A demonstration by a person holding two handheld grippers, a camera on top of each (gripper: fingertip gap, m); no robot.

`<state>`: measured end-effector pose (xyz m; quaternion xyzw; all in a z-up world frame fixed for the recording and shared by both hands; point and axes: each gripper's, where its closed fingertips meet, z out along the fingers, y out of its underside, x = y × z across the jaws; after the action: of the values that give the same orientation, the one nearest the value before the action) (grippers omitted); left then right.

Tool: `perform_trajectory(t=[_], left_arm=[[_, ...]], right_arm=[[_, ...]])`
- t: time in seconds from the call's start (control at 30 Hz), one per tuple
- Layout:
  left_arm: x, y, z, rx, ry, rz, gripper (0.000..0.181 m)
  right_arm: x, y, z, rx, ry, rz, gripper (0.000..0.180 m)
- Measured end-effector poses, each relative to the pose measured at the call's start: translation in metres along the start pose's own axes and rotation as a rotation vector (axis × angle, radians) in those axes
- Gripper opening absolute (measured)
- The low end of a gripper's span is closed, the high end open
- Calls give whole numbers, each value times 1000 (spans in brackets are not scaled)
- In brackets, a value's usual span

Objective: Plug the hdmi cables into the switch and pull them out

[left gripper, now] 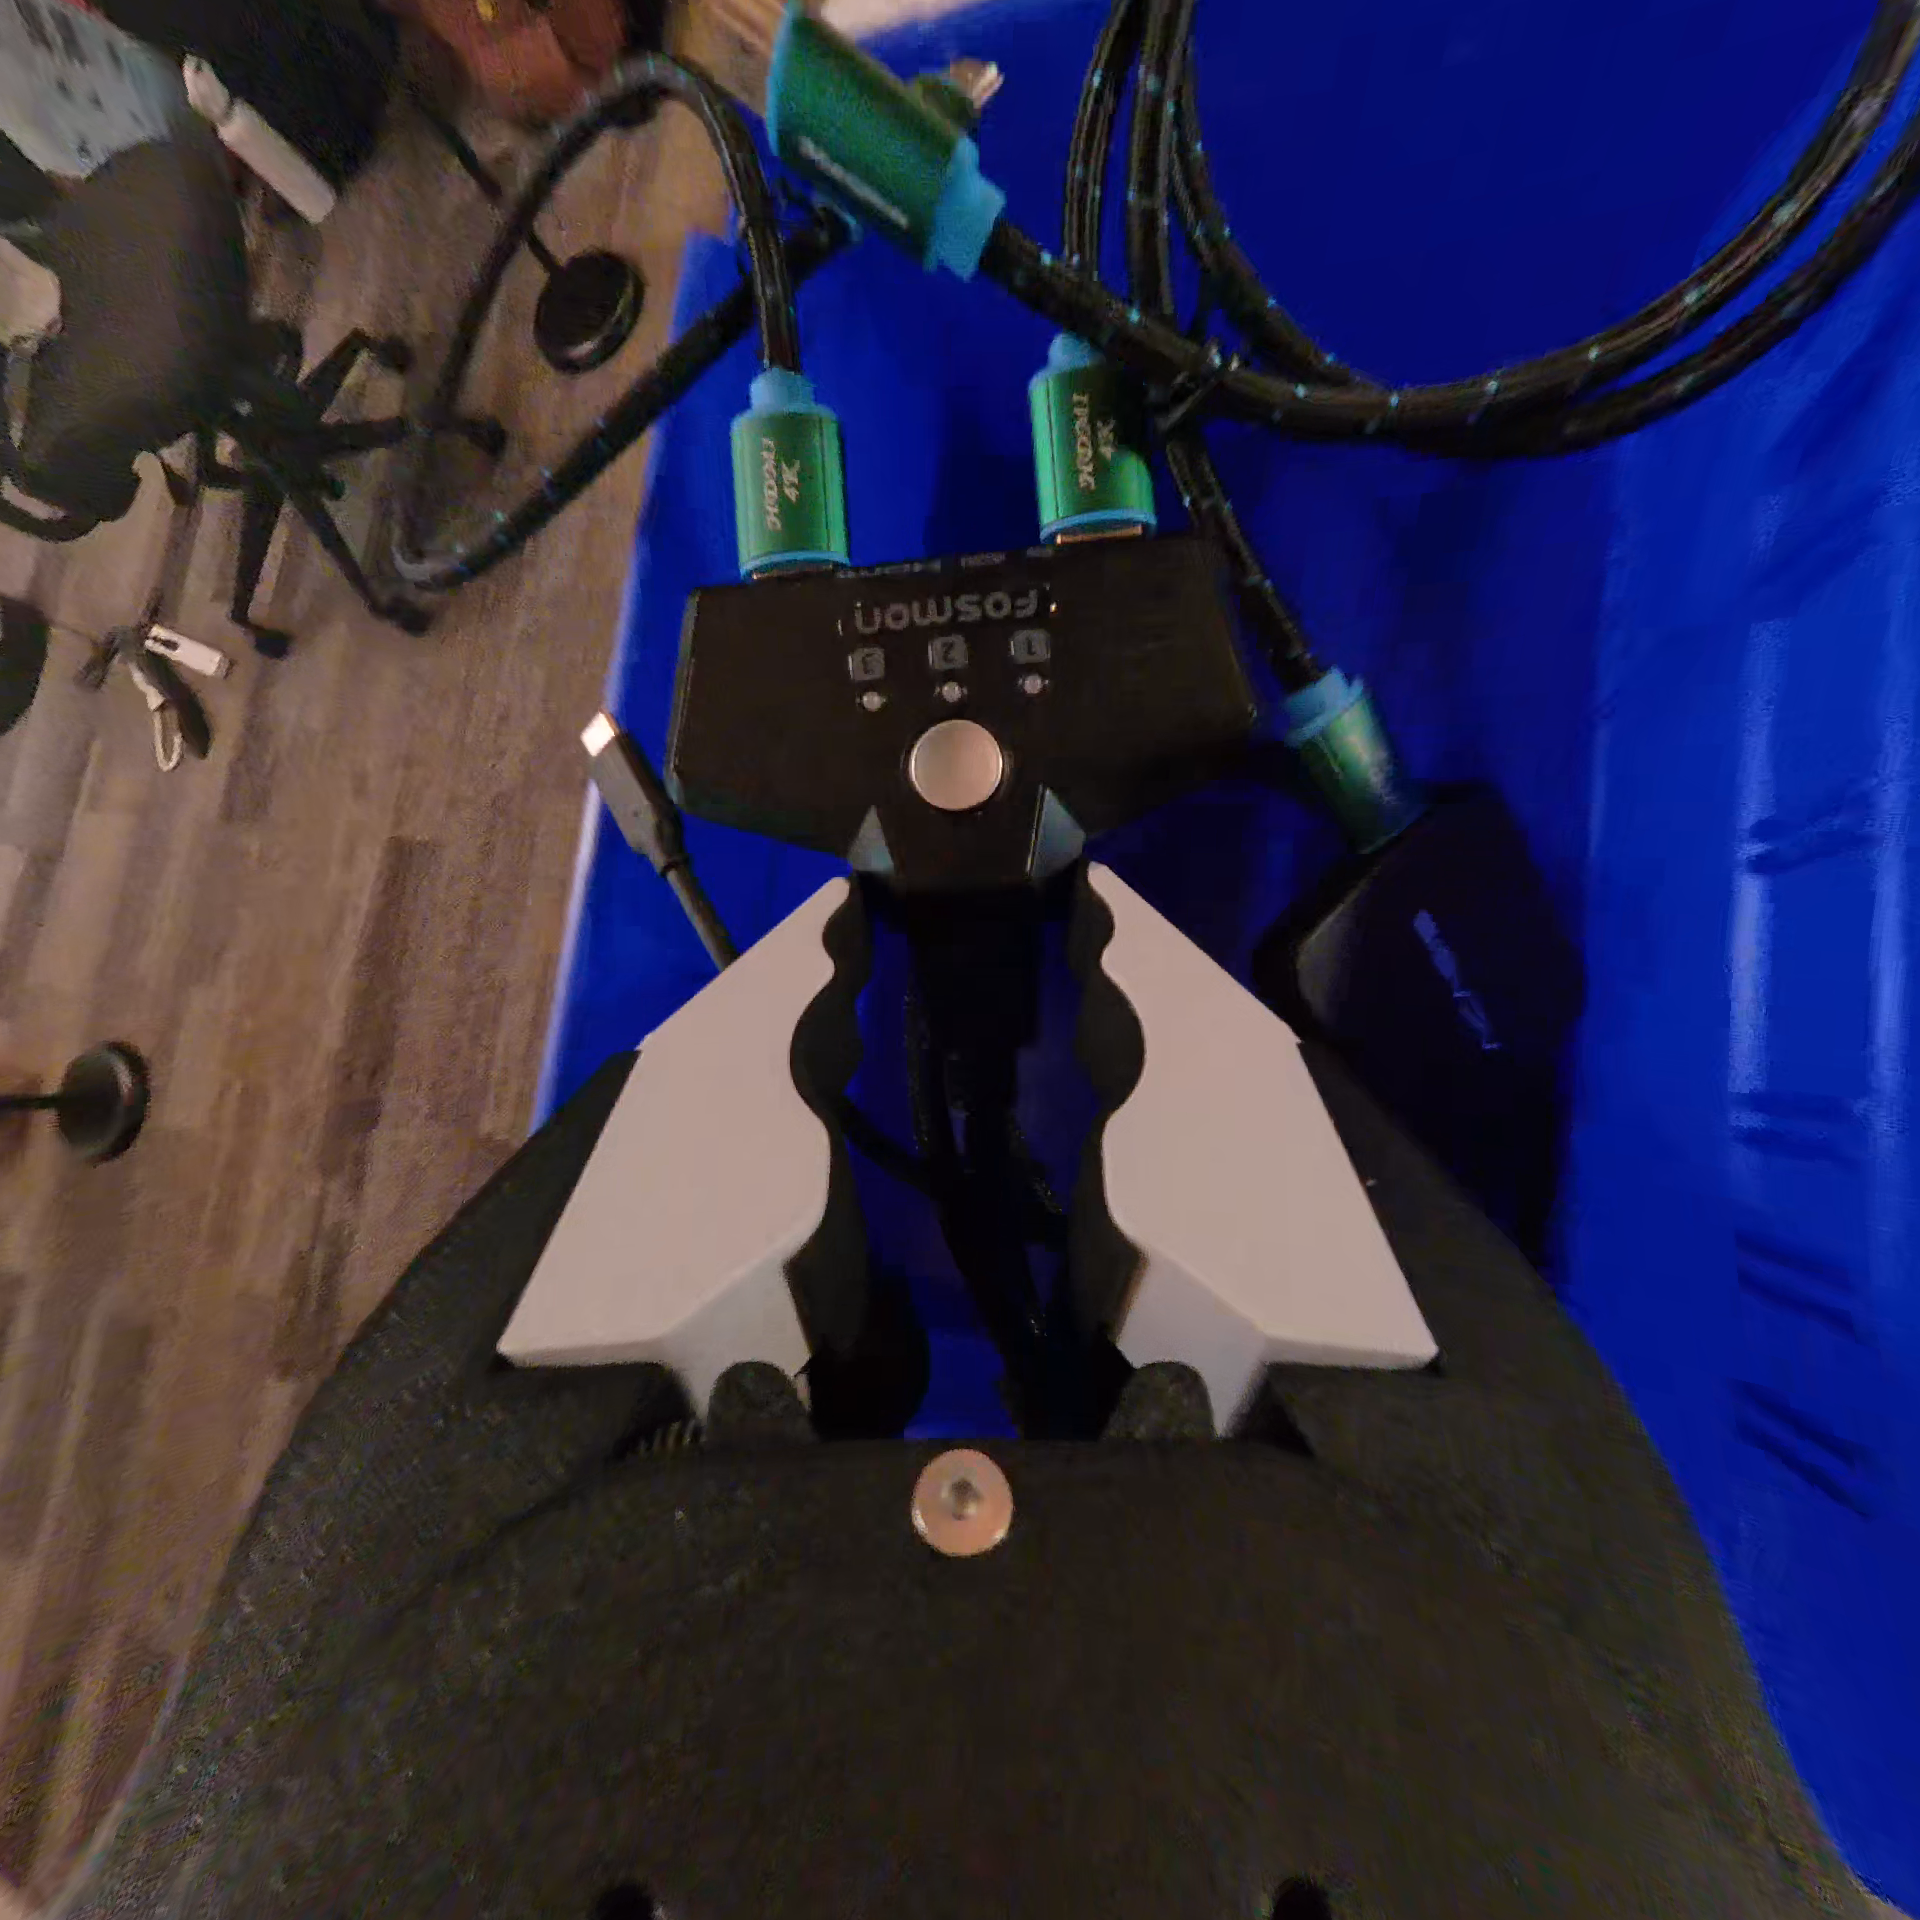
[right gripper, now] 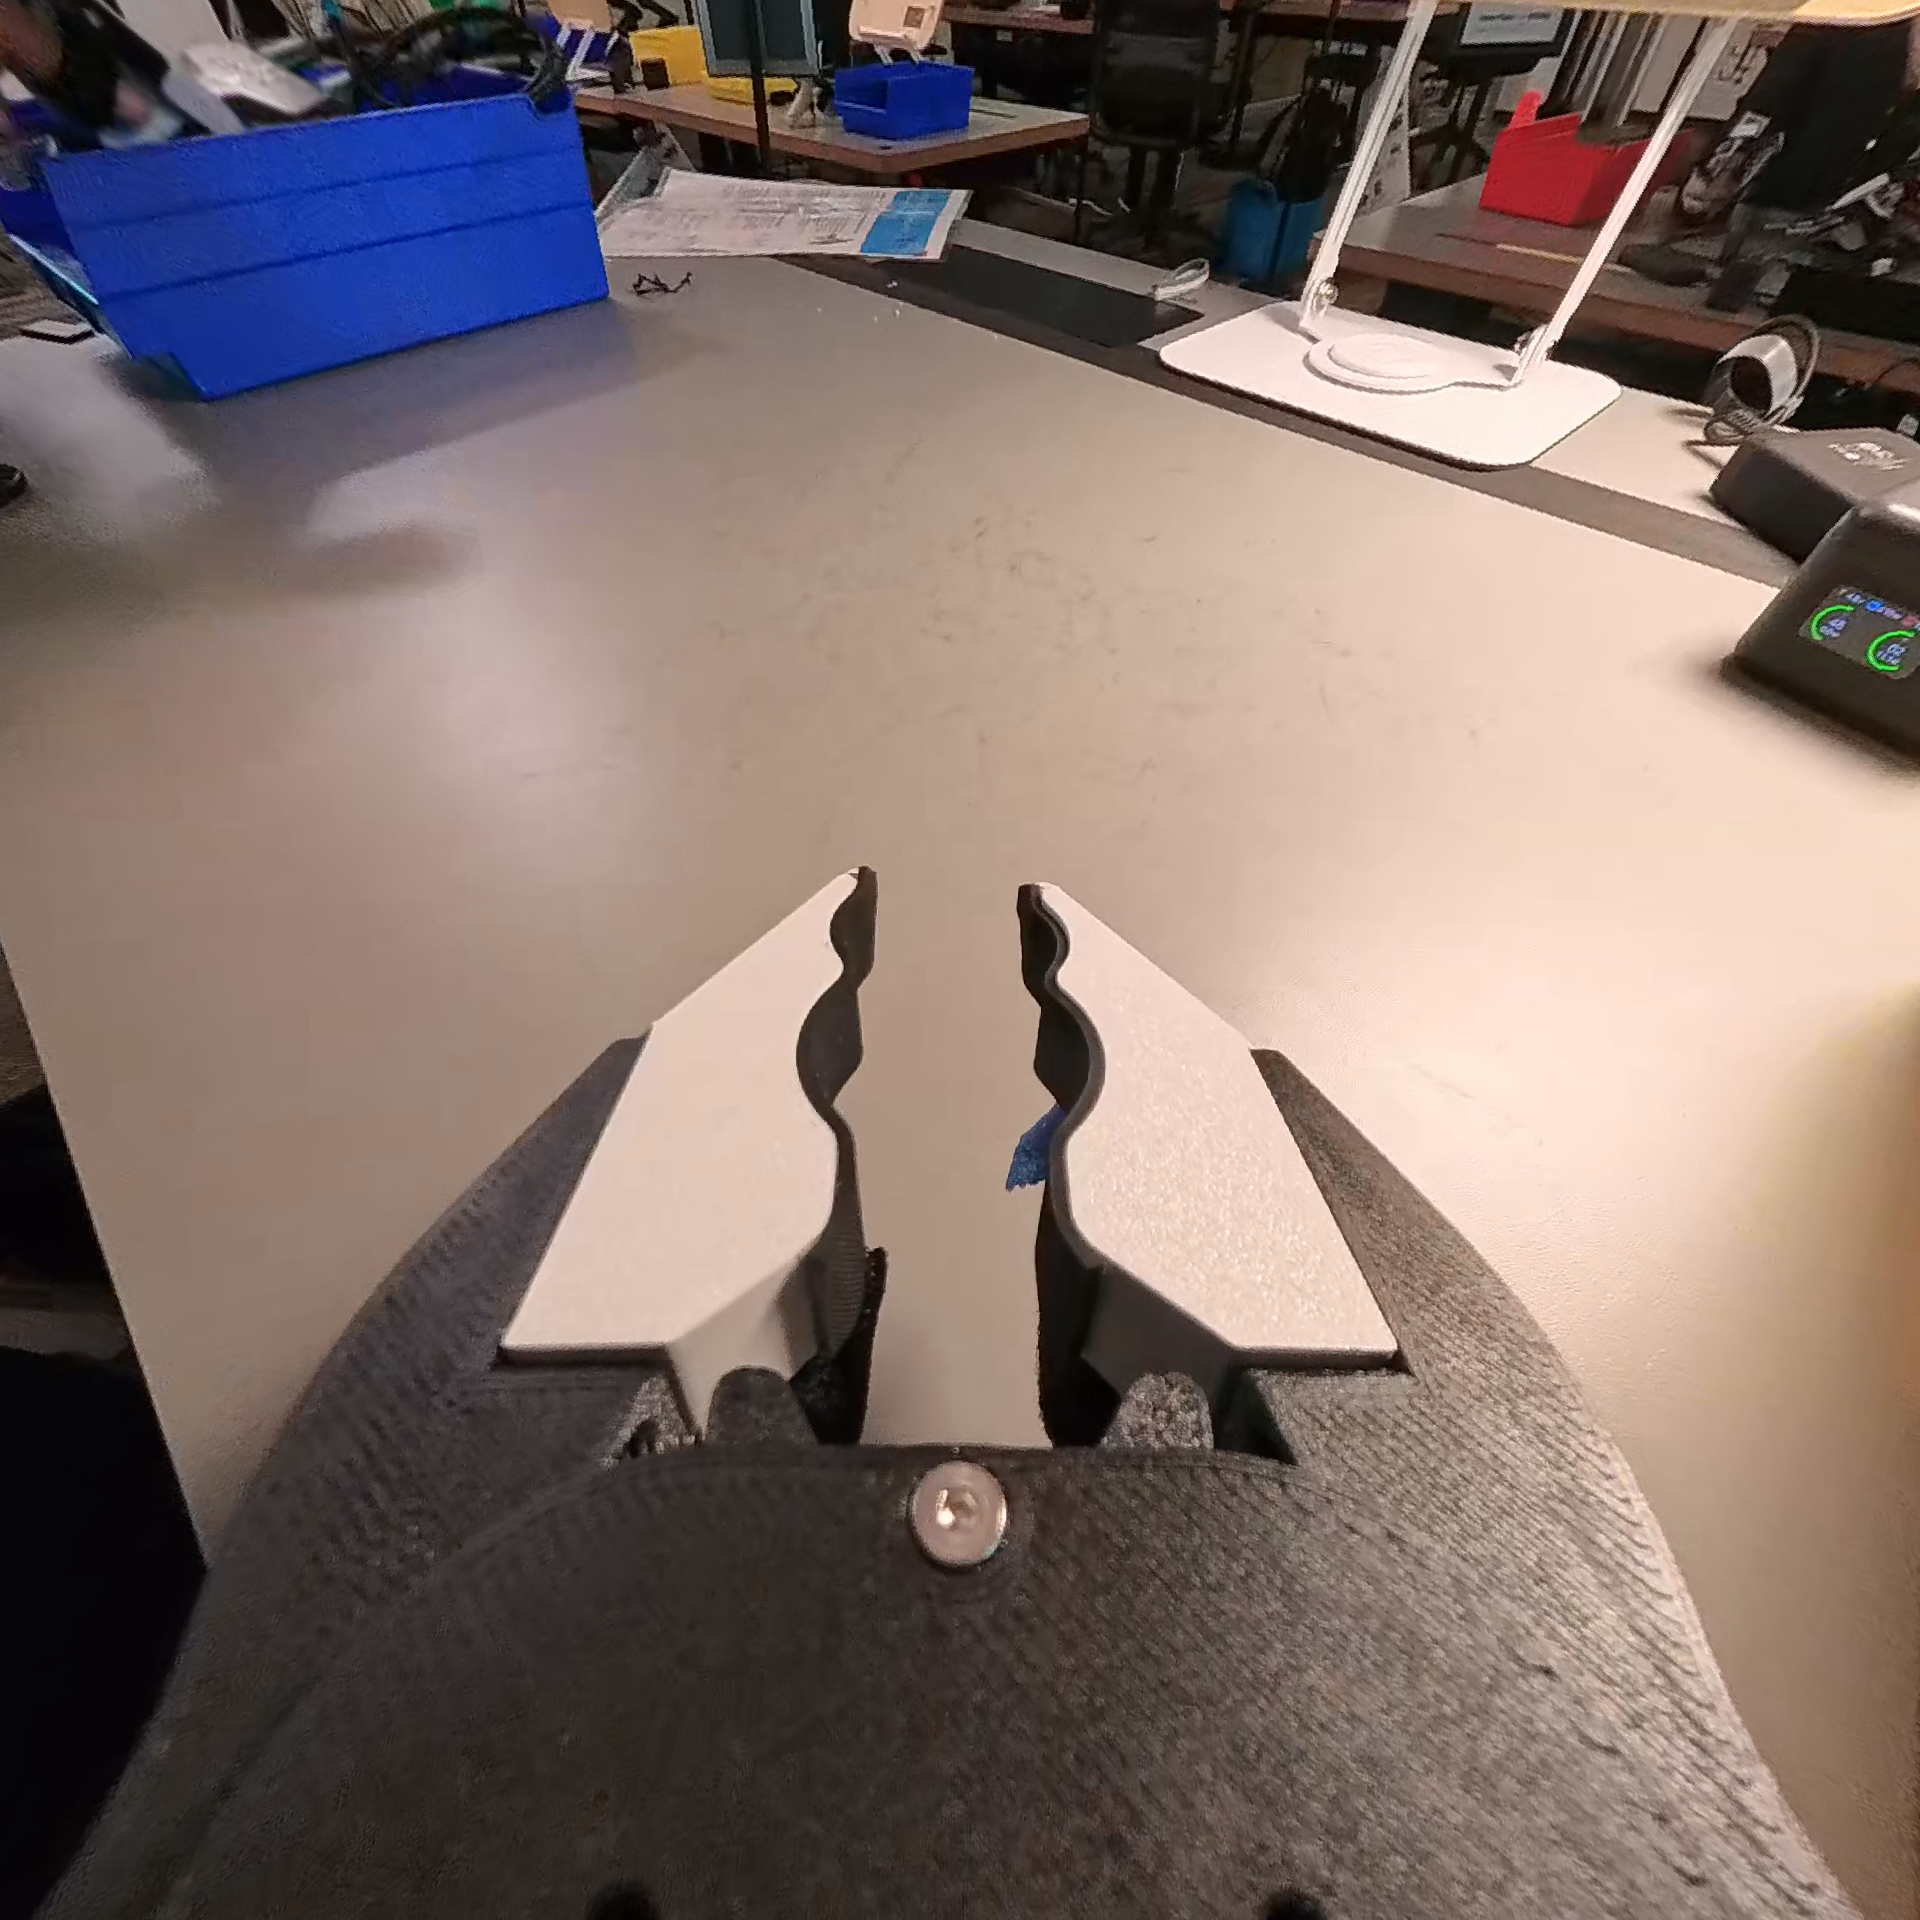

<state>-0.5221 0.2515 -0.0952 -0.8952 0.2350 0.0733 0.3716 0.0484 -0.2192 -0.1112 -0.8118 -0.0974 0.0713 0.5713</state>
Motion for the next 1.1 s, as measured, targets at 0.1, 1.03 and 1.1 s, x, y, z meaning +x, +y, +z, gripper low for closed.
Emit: perform_trajectory(t=[0.1, 1.03, 1.1], left_arm=[[-6, -15, -20, 76, -3, 1, 38], [284, -101, -181, 326, 826, 212, 37], [334, -83, -164, 252, 958, 228, 37]], right_arm=[[-1, 0, 0, 1, -2, -3, 29], [-38, -45, 44, 46, -218, -143, 29], [-48, -54, 56, 65, -261, -181, 29]])
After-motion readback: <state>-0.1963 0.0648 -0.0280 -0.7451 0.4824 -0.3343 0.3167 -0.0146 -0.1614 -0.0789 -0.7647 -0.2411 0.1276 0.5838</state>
